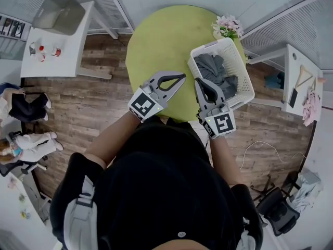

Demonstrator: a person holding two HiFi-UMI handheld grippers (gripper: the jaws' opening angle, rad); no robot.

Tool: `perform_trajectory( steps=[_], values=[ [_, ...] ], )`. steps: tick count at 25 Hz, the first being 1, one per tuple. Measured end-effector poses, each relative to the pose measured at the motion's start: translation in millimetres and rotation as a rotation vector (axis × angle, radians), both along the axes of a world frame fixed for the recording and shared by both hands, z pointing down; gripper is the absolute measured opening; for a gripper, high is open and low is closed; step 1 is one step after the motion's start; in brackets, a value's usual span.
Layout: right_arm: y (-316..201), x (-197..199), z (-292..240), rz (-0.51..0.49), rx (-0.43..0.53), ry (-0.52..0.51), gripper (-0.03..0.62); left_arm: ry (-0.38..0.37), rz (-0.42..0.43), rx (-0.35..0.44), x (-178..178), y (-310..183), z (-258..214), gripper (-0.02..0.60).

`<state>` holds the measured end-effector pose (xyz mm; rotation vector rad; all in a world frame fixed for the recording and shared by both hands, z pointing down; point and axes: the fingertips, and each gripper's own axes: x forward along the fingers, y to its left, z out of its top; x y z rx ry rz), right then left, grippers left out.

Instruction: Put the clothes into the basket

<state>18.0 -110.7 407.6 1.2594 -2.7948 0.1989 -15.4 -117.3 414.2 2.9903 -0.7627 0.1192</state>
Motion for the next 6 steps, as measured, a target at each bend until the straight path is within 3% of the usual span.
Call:
perform_trajectory(
  steps=[6],
  values=[
    [-2.2,0.0,2.7,-0.001,-0.019,0.007,0.026,-0.004,0.003,0.001,-0.4,-1.3,0.0,0.009]
  ],
)
